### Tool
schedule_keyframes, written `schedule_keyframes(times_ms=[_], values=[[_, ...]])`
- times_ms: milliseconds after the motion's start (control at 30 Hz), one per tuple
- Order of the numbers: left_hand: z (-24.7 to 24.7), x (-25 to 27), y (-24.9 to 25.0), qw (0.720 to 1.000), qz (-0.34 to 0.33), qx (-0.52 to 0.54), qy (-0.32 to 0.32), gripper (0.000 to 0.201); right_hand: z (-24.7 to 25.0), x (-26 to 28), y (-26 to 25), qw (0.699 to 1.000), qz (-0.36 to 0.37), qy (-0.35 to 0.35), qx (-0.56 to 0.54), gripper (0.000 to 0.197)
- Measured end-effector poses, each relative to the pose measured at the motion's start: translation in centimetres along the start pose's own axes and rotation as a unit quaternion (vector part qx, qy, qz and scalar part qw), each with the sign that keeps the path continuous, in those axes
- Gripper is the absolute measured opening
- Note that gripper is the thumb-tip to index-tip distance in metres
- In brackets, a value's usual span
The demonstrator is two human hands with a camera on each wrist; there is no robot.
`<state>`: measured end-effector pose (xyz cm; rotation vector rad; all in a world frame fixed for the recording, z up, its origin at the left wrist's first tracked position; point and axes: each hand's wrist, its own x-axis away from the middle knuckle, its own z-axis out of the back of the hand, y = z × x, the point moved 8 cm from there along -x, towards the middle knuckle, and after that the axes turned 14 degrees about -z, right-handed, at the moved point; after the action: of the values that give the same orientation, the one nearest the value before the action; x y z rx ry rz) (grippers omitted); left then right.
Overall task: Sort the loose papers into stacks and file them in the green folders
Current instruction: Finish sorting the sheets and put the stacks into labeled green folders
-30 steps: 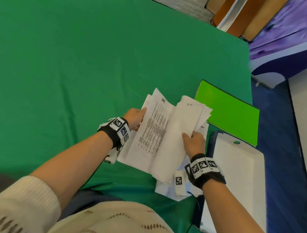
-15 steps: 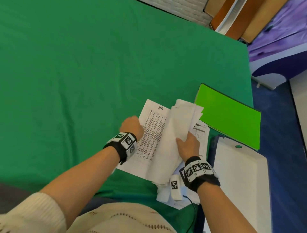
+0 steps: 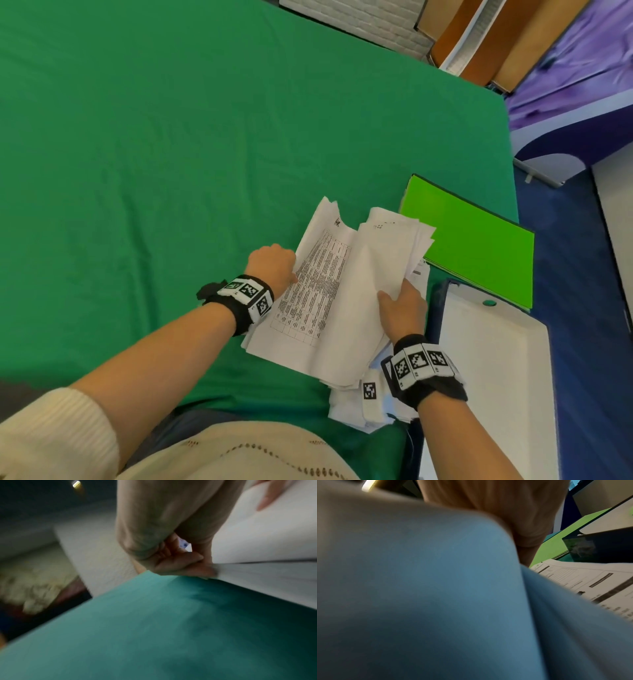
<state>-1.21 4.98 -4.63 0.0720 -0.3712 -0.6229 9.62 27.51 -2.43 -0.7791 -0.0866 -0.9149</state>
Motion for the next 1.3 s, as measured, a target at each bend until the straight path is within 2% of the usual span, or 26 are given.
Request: schedule_keyframes(times_ms=[67, 167, 233, 300, 333, 400, 433, 500, 533, 567, 633, 667, 700, 767, 800, 867, 900, 1000, 1133, 1200, 1300], values=[[0.8, 0.0, 1.7, 0.991, -0.063, -0.113, -0.019, 0.029, 0.1, 0.2, -0.1, 1.000, 0.008, 0.007, 0.003, 0.033], [1.7, -0.1, 3.5, 0.982, -0.110, -0.153, -0.017, 0.039, 0.0, 0.5, -0.3, 1.000, 0.016, 0.016, 0.009, 0.030], [2.6, -0.1, 4.1, 0.988, -0.107, -0.107, 0.018, 0.050, -0.2, 0.7, -0.4, 1.000, 0.018, 0.018, 0.015, 0.029], [3.0, -0.2, 4.5, 0.993, -0.092, 0.020, 0.066, 0.051, -0.3, 0.8, -0.5, 0.999, 0.020, 0.021, 0.023, 0.029], [2.7, -0.2, 4.6, 0.987, -0.086, 0.107, 0.081, 0.048, -0.3, 0.8, -0.6, 0.999, 0.022, 0.023, 0.026, 0.028], [1.9, 0.0, 5.5, 0.954, -0.080, 0.278, 0.078, 0.041, -0.2, 1.0, -0.8, 0.999, 0.024, 0.022, 0.024, 0.028], [1.2, 0.1, 6.2, 0.925, -0.073, 0.367, 0.058, 0.038, -0.3, 1.2, -0.9, 0.999, 0.022, 0.017, 0.015, 0.029], [-0.6, 0.5, 8.1, 0.853, -0.048, 0.519, -0.004, 0.044, -0.6, 1.6, -1.3, 1.000, 0.018, -0.003, -0.013, 0.037], [-1.3, 0.8, 9.0, 0.829, -0.039, 0.557, -0.032, 0.048, -0.7, 1.8, -1.5, 0.999, 0.016, -0.013, -0.027, 0.042], [-1.7, 0.9, 9.6, 0.818, -0.038, 0.572, -0.048, 0.049, -0.9, 1.8, -1.6, 0.999, 0.017, -0.018, -0.035, 0.045], [-2.0, 0.8, 9.7, 0.805, -0.040, 0.591, -0.041, 0.043, -1.0, 1.6, -1.7, 0.999, 0.032, -0.011, -0.015, 0.039], [-2.0, 0.6, 9.0, 0.806, -0.035, 0.590, -0.021, 0.040, -1.0, 1.4, -1.6, 0.999, 0.035, -0.004, 0.007, 0.036], [-2.1, 0.4, 7.7, 0.824, -0.016, 0.566, 0.006, 0.037, -0.9, 1.2, -1.4, 0.999, 0.033, 0.002, 0.023, 0.034], [-2.4, 0.3, 3.6, 0.891, 0.077, 0.441, 0.069, 0.032, -0.8, 1.0, -1.1, 0.999, 0.026, 0.008, 0.031, 0.032], [-2.6, 0.7, 1.4, 0.912, 0.143, 0.373, 0.088, 0.029, -0.7, 0.9, -1.0, 0.999, 0.024, 0.009, 0.029, 0.032], [-3.4, 1.7, -1.7, 0.919, 0.230, 0.310, 0.085, 0.019, -0.6, 0.8, -0.8, 0.999, 0.019, 0.012, 0.028, 0.032], [-3.9, 1.8, -2.4, 0.920, 0.239, 0.305, 0.066, 0.017, -0.5, 0.6, -0.7, 0.999, 0.017, 0.013, 0.028, 0.032], [-4.7, 1.6, -3.2, 0.931, 0.217, 0.292, 0.039, 0.032, -0.6, 0.5, -0.6, 1.000, 0.013, 0.013, 0.024, 0.031], [-3.3, 1.5, -2.3, 0.928, 0.171, 0.312, 0.107, 0.019, -0.9, 0.6, -0.8, 0.999, 0.020, 0.011, 0.028, 0.031], [-2.4, 1.5, -1.8, 0.927, 0.145, 0.324, 0.123, 0.023, -0.8, 0.6, -0.7, 0.999, 0.021, 0.013, 0.026, 0.031], [-1.5, 1.3, -1.1, 0.954, 0.103, 0.261, 0.107, 0.028, -0.6, 0.6, -0.5, 0.999, 0.015, 0.017, 0.024, 0.031]])
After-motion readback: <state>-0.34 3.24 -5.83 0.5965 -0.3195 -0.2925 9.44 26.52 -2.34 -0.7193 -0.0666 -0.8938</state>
